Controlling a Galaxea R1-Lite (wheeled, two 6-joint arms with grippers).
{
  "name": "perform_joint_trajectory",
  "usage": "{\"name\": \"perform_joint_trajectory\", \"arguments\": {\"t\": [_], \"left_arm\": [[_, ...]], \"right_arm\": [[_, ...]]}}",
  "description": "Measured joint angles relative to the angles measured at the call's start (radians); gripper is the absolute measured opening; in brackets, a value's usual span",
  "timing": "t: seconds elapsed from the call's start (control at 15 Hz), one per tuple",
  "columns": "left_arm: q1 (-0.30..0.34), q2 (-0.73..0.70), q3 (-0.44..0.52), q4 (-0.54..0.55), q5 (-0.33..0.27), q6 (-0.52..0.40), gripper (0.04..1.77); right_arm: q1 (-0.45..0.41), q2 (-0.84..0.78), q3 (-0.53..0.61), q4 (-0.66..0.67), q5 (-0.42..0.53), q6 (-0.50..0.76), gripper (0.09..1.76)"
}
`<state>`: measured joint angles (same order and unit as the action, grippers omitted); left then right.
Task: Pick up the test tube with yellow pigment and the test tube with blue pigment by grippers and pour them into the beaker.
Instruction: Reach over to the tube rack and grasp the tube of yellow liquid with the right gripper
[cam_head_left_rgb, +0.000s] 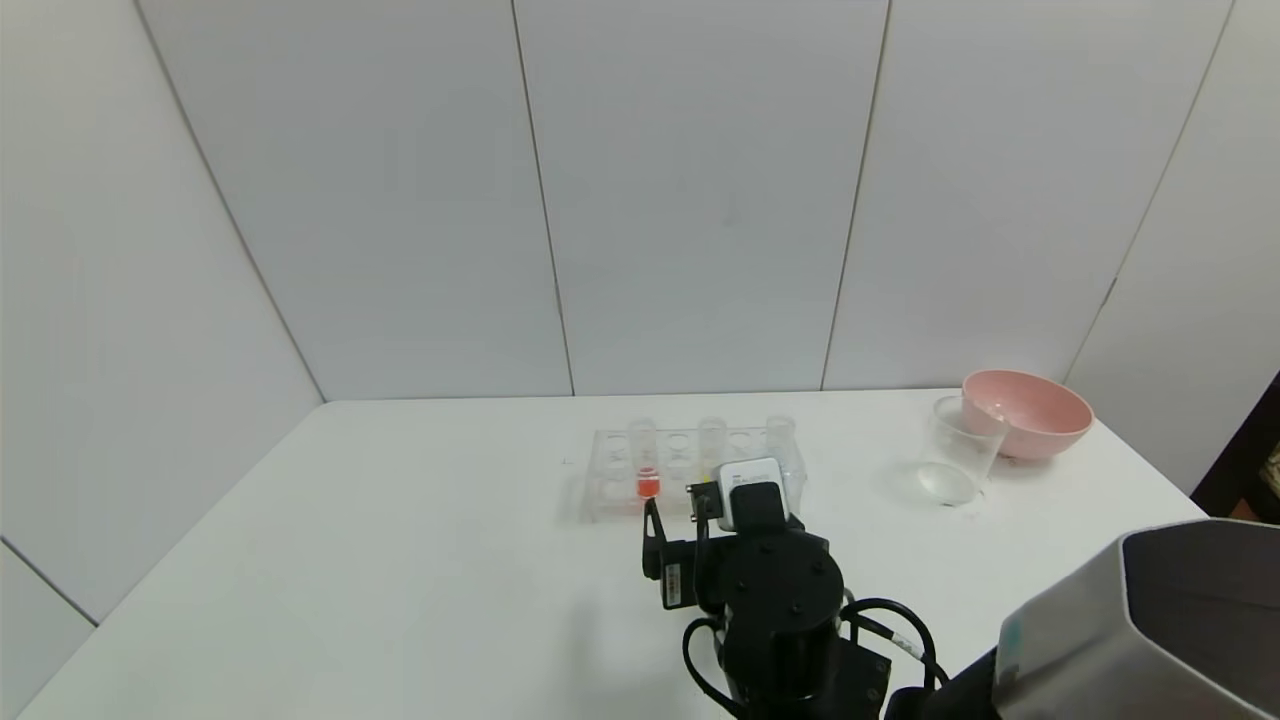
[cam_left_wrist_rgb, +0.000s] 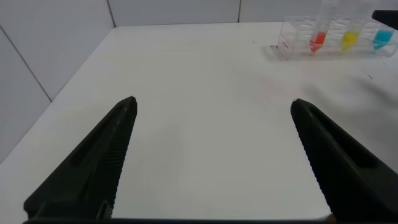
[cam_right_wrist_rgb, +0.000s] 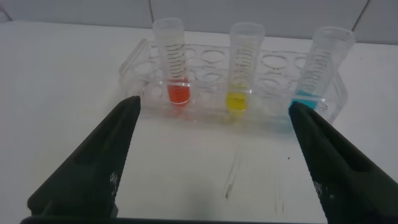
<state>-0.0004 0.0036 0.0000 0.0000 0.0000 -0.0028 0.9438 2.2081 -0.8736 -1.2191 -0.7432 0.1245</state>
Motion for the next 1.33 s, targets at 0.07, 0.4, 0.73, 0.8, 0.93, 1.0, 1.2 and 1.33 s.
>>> {"name": "perform_joint_trajectory", "arguments": {"t": [0.07,0.4,0.73,0.8,0.93,1.0,1.2,1.33], "left_arm": [[0.0,0.0,0.0,0.0,0.0,0.0,1.76],[0.0,0.0,0.0,0.0,0.0,0.0,1.76],[0.0,0.0,0.0,0.0,0.0,0.0,1.76],[0.0,0.0,0.0,0.0,0.0,0.0,1.76],[0.0,0.0,0.0,0.0,0.0,0.0,1.76],[0.0,0.0,0.0,0.0,0.0,0.0,1.76],[0.0,0.0,0.0,0.0,0.0,0.0,1.76],[0.0,0.0,0.0,0.0,0.0,0.0,1.76]], "right_arm": [[-0.009,0.006,-0.014,0.004,0.02,0.0,1.71],[-0.065,0.048,-0.104,0.041,0.063,0.0,1.71],[-0.12,0.084,-0.15,0.05,0.117,-0.008,1.71],[-0.128,0.091,-0.157,0.051,0.127,-0.009,1.71],[-0.137,0.104,-0.173,0.051,0.136,-0.009,1.71],[-0.142,0.11,-0.184,0.051,0.137,-0.015,1.71],[-0.159,0.128,-0.212,0.054,0.142,-0.027,1.71],[-0.17,0.136,-0.229,0.055,0.159,-0.033,1.71]]}}
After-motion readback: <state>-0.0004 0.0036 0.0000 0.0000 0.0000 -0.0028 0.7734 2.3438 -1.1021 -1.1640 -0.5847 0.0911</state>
